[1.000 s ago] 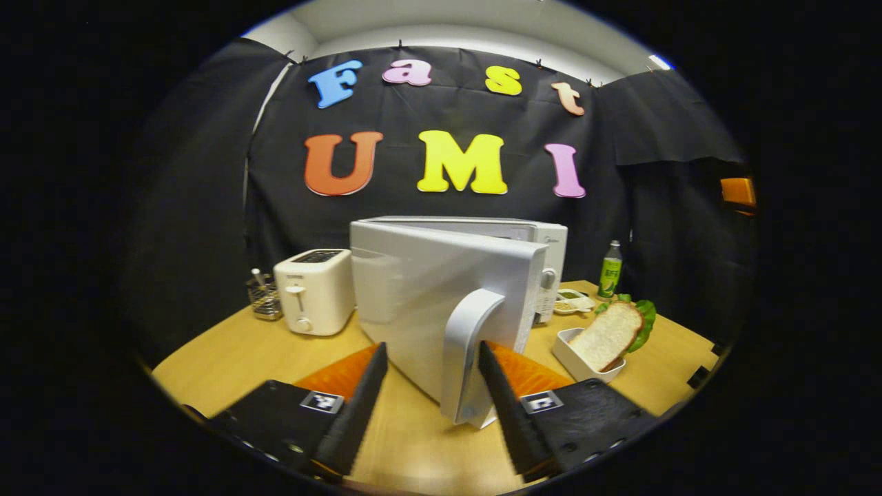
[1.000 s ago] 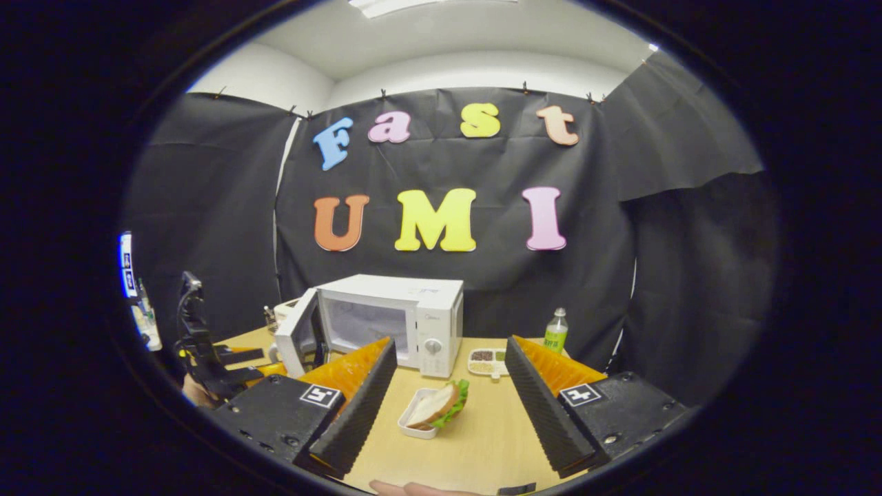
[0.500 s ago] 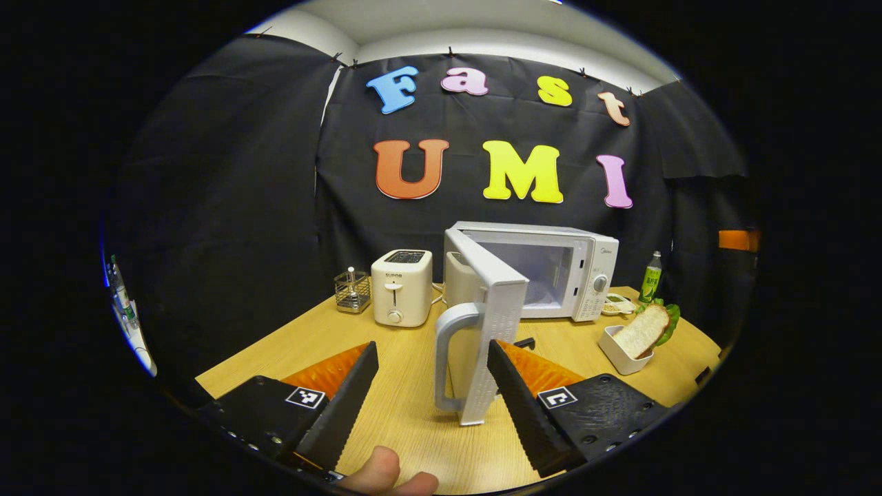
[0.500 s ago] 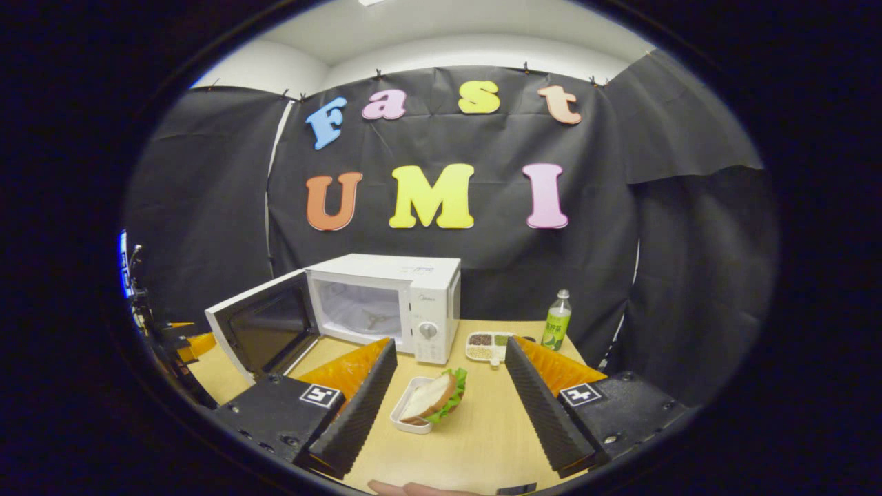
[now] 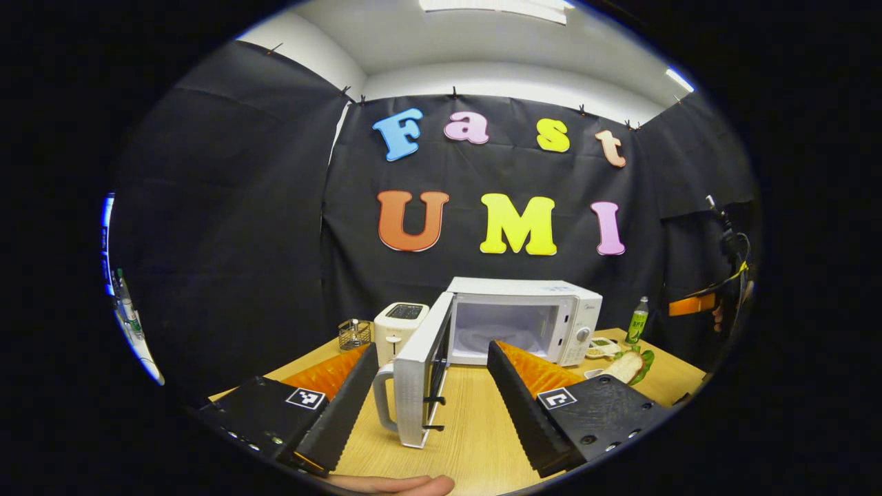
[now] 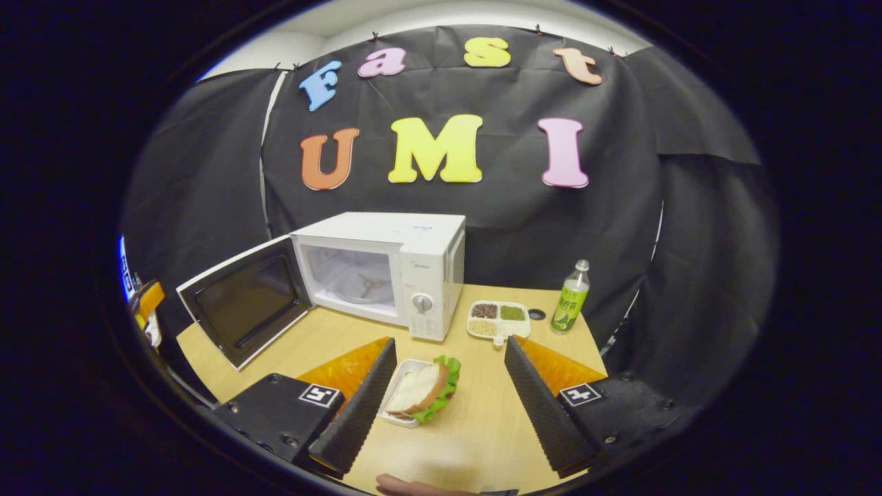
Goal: Open the microwave oven with the left hand, put the food in, and close the microwave oven.
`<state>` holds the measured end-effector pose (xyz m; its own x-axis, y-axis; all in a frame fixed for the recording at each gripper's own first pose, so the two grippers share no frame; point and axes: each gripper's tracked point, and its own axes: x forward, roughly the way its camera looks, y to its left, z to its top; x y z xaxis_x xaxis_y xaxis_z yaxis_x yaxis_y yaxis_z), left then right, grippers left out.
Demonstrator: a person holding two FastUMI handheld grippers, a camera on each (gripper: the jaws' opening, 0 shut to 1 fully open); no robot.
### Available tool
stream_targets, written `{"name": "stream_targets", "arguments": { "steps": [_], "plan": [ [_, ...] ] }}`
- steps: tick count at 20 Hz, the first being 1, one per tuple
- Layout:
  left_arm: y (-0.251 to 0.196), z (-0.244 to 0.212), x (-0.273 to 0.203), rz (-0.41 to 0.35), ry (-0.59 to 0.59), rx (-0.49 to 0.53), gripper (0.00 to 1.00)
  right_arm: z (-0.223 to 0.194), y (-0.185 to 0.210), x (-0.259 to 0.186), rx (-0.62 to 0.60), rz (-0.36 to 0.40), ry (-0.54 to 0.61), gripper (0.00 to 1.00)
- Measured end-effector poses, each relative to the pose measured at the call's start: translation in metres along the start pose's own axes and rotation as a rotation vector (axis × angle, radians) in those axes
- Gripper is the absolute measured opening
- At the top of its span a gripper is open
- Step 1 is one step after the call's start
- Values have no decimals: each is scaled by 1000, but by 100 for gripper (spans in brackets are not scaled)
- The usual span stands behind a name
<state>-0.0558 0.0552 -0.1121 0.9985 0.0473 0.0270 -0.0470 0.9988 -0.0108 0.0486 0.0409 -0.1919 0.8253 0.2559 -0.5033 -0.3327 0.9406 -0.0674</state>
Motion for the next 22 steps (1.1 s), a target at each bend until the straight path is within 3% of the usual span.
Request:
{"name": "stream_targets", "arguments": {
  "steps": [1,2,3,4,5,6,7,8,9,10,12,13,14,17,19,20,22],
  "plan": [
    [-7,7,-5,-18,-11,4,96,-3,-1,8,21,25,40,92],
    [-12,15,-9,-26,-29,9,95,-10,-8,16,52,35,83,92],
    [-15,23,-12,-26,-45,10,95,-16,-13,24,95,45,131,100],
    [-17,30,-15,-22,-59,9,95,-24,-14,32,131,62,180,92],
    [-19,34,-17,-20,-67,2,84,-31,-15,38,151,82,230,92],
    [-23,36,-20,-21,-69,-8,84,-39,-17,45,167,102,269,92],
    [-28,37,-24,-21,-68,-24,96,-46,-20,53,181,118,311,100],
    [-30,36,-26,-17,-68,-40,96,-54,-21,59,206,134,345,100],
    [-33,37,-29,-19,-72,-46,95,-61,-20,66,235,157,386,92],
    [-35,37,-31,-20,-75,-43,84,-66,-16,71,273,194,415,91],
    [-40,39,-33,-24,-93,-27,84,-70,-5,81,391,275,495,87],
    [-44,39,-32,-33,-104,-21,95,-70,1,89,470,311,532,87],
    [-48,39,-33,-40,-112,-16,95,-77,2,91,528,326,583,84],
    [-52,41,-34,-50,-144,10,95,-92,-6,105,588,325,664,80],
    [-47,40,-34,-36,-144,18,95,-101,10,105,647,384,723,78],
    [-44,36,-34,-28,-136,9,95,-106,17,100,655,406,749,65],
    [-37,31,-34,-15,-119,-11,95,-108,16,98,631,380,753,30]
  ]
}}
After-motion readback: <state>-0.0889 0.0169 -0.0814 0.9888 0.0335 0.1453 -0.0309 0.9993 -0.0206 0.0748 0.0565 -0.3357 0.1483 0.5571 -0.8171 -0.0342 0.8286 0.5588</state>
